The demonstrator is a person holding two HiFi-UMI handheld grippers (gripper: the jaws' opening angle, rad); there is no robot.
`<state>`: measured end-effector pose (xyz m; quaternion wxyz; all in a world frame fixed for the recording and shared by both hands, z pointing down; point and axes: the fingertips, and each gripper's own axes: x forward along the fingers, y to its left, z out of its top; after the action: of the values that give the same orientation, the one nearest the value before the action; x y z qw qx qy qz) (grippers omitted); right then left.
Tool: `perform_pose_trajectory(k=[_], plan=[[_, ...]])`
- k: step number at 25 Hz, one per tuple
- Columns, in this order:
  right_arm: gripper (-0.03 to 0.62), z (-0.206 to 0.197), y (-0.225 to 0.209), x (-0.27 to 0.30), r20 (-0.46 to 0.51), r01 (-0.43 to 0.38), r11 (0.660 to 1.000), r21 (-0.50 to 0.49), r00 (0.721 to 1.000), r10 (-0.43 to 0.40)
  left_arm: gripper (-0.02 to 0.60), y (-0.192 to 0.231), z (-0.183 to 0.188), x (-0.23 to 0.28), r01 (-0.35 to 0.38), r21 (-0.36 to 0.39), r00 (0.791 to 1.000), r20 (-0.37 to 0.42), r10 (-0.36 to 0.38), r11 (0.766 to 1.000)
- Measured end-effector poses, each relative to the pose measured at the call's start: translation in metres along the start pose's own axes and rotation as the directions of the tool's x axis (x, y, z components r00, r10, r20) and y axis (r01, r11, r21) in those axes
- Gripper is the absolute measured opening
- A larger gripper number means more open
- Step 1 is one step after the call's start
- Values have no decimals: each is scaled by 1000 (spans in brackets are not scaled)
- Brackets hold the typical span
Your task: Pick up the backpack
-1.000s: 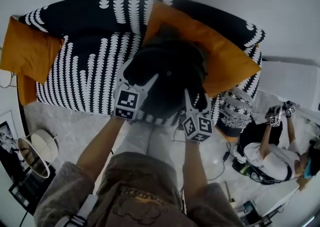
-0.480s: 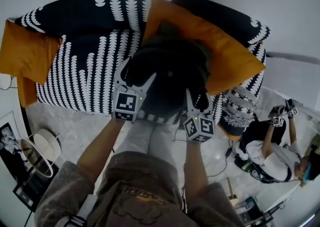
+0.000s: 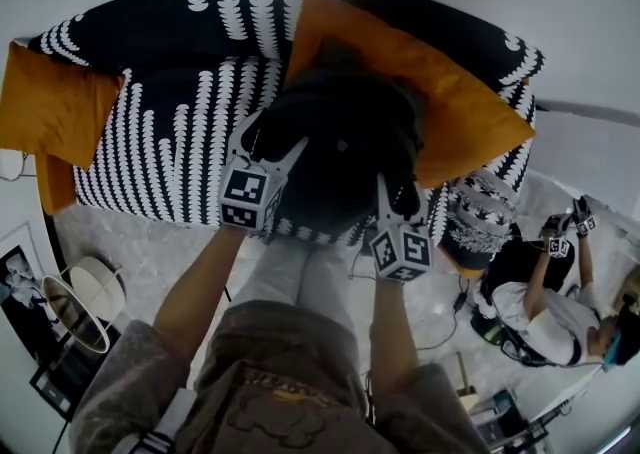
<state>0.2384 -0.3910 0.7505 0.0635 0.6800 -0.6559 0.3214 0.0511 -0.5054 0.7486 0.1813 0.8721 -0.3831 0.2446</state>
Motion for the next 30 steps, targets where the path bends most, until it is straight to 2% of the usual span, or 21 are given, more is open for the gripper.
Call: perform_pose_trajectory(k=[2,10,12,17,21,26,30], plan=[[227,-2,2,1,-7,-7,1000,11,1000,7,342,-2,-2,-1,12,3,1000,-25,-12,1000],[105,-4,9,-3,-40,-25,999,21,999,26,140,-20,0,-14,103,38,991,-84,-100,994],[86,-5,11,-6,-42,-33,999,31,999,35,113,-25,1,-18,124,35,989,-89,-120,992],[64,-3,16,-23,-47,-54,997,55,997,56,90,-39,4,-37,155,15,984,-95,-153,988],[55,7,24,-46,-31,-86,995,57,996,87,83,-52,15,-65,161,8,985,-69,-160,987],[54,43,32,-67,23,-130,992,6,991,130,80,-64,45,-89,153,-2,988,8,-153,988],[53,84,43,-87,64,-144,989,-28,987,146,78,-72,81,-112,148,21,987,54,-149,989]])
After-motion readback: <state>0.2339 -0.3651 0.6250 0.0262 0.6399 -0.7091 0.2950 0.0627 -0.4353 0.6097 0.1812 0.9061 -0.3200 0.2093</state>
